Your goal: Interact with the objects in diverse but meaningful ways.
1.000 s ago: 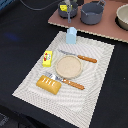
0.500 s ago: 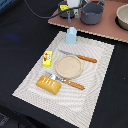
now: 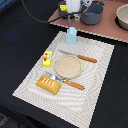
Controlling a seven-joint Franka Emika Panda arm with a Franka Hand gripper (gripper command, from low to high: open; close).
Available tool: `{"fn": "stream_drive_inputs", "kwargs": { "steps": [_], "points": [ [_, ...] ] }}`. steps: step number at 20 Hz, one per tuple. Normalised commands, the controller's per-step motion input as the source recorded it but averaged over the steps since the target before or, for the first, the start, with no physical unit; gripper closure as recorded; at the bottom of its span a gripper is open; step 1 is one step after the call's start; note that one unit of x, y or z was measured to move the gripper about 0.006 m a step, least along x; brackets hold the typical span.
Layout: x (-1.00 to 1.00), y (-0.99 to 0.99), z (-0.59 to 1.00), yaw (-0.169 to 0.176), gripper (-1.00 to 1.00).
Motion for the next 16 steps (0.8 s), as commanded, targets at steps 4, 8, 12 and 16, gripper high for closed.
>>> {"fn": "stream_drive_inputs", "kwargs": {
  "steps": [4, 8, 12, 16],
  "points": [
    [0.28, -0.23, -0.08, 0.077, -1.0],
    [0.33, -0.2, -0.12, 0.079, -1.0],
    [0.27, -0.16, -0.21, 0.09, -1.0],
    [0.21, -0.05, -0.15, 0.07, -1.0]
  ]
}}
